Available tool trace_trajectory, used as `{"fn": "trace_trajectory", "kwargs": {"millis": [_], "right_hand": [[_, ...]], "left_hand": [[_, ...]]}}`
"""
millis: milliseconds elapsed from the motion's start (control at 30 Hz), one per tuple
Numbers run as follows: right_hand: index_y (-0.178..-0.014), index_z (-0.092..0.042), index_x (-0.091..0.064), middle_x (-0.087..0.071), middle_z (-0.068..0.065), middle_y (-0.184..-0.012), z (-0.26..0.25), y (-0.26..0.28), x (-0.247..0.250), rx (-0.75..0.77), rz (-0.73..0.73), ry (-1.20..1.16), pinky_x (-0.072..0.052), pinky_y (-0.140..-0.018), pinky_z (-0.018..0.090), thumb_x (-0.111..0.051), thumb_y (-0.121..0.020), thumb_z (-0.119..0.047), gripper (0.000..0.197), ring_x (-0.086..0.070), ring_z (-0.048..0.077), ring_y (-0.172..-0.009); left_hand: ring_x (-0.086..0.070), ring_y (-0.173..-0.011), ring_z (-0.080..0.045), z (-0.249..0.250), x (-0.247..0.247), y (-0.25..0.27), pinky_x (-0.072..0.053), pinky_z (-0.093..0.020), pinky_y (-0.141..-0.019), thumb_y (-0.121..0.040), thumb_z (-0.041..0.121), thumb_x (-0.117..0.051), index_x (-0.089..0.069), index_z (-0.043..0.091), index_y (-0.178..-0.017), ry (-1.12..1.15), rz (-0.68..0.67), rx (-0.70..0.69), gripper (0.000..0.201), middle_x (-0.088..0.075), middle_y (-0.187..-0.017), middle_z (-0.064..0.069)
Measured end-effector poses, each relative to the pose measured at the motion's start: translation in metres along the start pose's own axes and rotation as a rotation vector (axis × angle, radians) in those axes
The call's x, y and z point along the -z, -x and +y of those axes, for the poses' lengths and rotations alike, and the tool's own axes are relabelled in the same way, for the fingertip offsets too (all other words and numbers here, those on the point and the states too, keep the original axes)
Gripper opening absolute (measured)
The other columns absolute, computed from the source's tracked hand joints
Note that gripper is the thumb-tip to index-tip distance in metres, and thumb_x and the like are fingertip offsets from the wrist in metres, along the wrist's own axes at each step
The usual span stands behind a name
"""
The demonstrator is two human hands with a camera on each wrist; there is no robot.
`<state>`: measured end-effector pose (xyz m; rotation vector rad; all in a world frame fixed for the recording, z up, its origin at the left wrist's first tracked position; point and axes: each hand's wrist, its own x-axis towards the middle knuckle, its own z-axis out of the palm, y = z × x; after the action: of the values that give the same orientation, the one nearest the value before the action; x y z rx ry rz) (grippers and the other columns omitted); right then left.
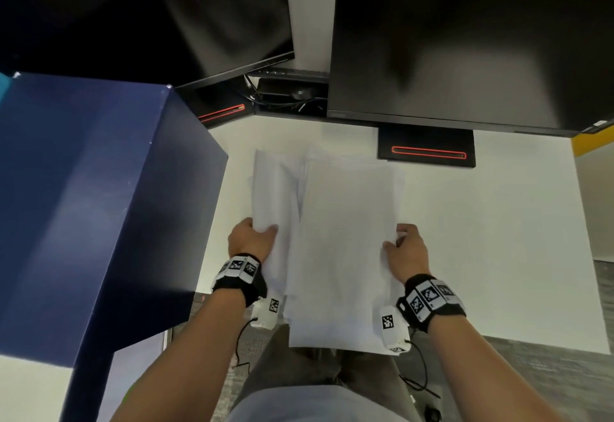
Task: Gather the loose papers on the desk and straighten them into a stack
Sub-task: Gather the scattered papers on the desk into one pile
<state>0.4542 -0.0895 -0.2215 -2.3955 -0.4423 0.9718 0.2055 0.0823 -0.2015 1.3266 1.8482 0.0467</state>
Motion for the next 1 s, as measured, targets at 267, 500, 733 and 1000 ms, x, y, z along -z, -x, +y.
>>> {"fn": "trace_trajectory", "kwargs": {"millis": [267, 500, 733, 1000], "right_hand": [[-0.138, -0.013, -0.044, -0.052, 0.011, -0.128, 0.004, 0.001, 0.008, -0.048, -0.031, -0.022, -0.047, -0.098, 0.036, -0.076, -0.073, -0.052, 0.082, -0.058, 0.027, -0.110], [-0.148, -0.008, -0.023, -0.034, 0.018, -0.142, -0.020, 0.013, -0.022, -0.014, -0.033, 0.204, -0.034, -0.107, 0.045, -0.073, -0.083, -0.026, 0.084, -0.035, 0.037, -0.132], [-0.147, -0.009, -0.023, -0.038, 0.017, -0.140, -0.023, 0.011, -0.022, -0.016, -0.010, 0.209, -0.037, -0.105, 0.045, -0.074, -0.081, -0.023, 0.084, -0.037, 0.037, -0.130], [-0.149, -0.015, -0.026, -0.031, 0.013, -0.146, -0.049, 0.024, -0.004, 0.220, 0.146, 0.185, -0.030, -0.110, 0.049, -0.063, -0.077, -0.064, 0.094, -0.029, 0.033, -0.135]], "left_hand": [[-0.069, -0.090, -0.026, -0.004, 0.021, -0.005, -0.056, -0.034, -0.079, -0.056, 0.035, -0.095, -0.069, 0.015, -0.103, 0.267, -0.164, 0.033, 0.056, -0.073, -0.101, -0.004], [-0.068, -0.085, -0.027, 0.043, 0.040, 0.030, -0.050, -0.026, -0.070, -0.078, 0.032, -0.081, -0.068, 0.012, -0.089, -0.014, 0.003, -0.212, 0.026, -0.069, -0.085, -0.005], [-0.070, -0.069, -0.031, 0.077, 0.136, 0.094, -0.059, -0.040, -0.065, -0.079, 0.039, -0.079, -0.070, 0.012, -0.078, -0.193, 0.277, -0.586, 0.029, -0.072, -0.073, -0.010], [-0.065, -0.079, 0.019, 0.107, 0.190, 0.151, -0.051, -0.007, -0.061, -0.071, 0.030, -0.085, -0.068, 0.037, -0.089, 0.199, 0.031, -0.682, 0.026, -0.071, -0.074, 0.030]]}}
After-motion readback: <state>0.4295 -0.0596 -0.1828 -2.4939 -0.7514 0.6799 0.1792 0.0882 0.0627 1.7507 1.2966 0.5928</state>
